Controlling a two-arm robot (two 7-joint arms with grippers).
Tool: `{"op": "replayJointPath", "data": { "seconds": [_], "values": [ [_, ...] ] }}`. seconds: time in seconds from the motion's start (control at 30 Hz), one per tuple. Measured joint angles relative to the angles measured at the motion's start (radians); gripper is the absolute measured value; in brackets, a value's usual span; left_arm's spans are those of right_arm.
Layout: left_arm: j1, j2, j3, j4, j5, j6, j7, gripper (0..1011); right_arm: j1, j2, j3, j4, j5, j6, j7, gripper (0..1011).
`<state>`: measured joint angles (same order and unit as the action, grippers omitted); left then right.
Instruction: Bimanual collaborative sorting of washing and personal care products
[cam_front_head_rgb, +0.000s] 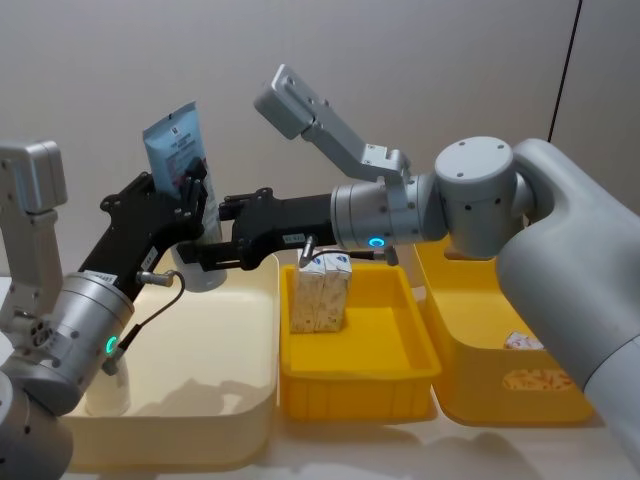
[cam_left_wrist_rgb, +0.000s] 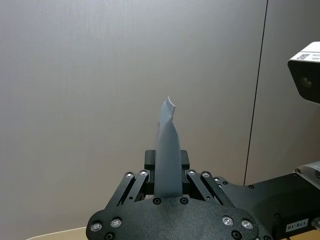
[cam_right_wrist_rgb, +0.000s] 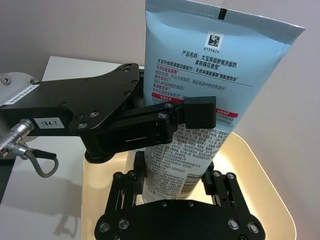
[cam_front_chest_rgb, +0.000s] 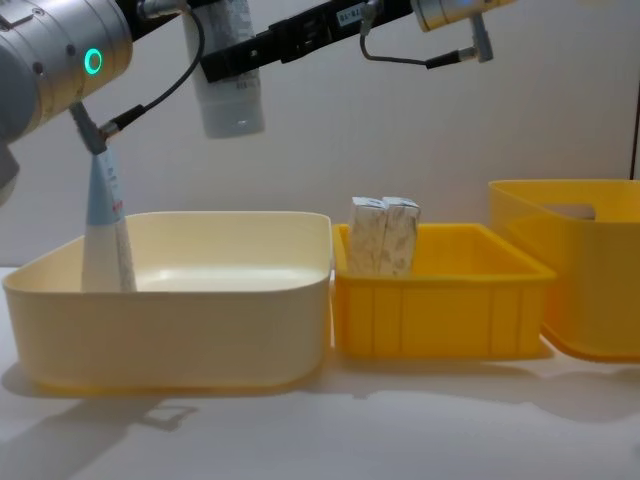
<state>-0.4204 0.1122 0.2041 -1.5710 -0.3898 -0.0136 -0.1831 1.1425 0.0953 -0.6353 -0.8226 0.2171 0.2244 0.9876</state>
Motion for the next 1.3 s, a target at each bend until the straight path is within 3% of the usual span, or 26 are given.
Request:
{"op": "replayJointPath", "data": {
  "seconds": [0.83,1.3],
  "values": [
    [0.0,0.001,0.0,0.0,0.0,0.001,0.0,262,0.002,-0.003,0.0,0.002,0.003,0.001,0.003,517],
    [0.0,0.0,0.0,0.0,0.0,0.001,0.0,288,0.002,-0.003,0.0,0.002,0.003,0.001,0.003,516]
  ]
}}
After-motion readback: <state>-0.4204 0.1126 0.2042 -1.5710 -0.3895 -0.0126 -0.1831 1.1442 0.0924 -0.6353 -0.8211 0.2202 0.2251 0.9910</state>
